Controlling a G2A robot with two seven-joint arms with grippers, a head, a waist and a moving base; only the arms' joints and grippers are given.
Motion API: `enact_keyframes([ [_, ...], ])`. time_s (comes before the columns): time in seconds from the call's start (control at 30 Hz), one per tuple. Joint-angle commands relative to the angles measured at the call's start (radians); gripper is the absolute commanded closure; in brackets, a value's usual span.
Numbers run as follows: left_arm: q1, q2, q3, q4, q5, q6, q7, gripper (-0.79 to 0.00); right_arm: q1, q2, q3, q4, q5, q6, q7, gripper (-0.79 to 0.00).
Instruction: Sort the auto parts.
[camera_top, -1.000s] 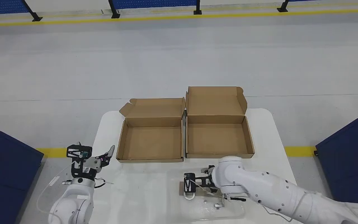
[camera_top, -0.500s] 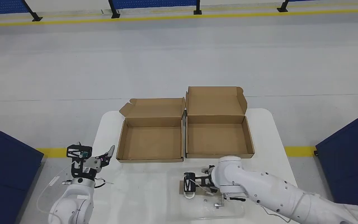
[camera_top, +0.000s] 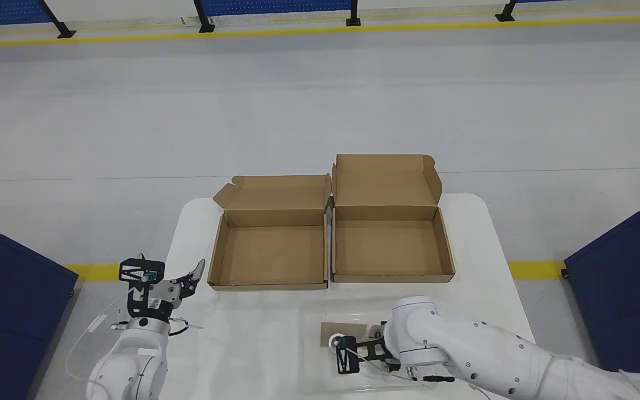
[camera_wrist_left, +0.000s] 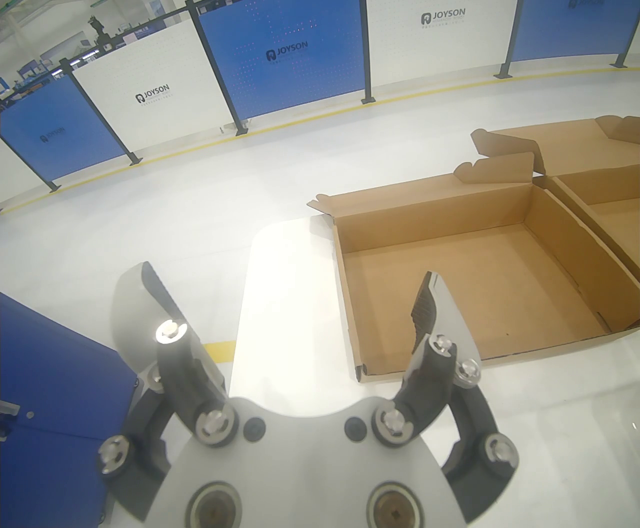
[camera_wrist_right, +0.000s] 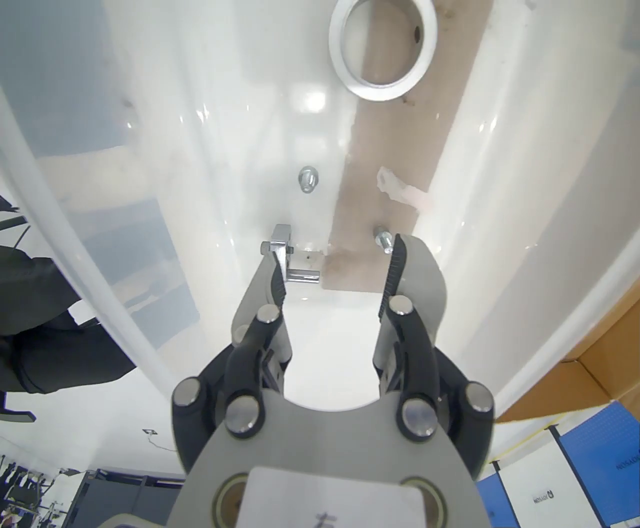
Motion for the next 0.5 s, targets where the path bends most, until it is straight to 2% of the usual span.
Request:
enact_keyframes([
  [0.0, 0.000, 0.000, 0.000, 0.000, 0.000, 0.000, 0.000, -0.785, 0.009, 0.006, -0.010, 0.005, 0.013, -0.006, -0.006, -0.354],
  [0.47, 0.000, 0.000, 0.000, 0.000, 0.000, 0.000, 0.000, -0.785, 0.051, 0.027, -0.083, 0.013, 0.075, -0.012, -0.013, -0.379],
])
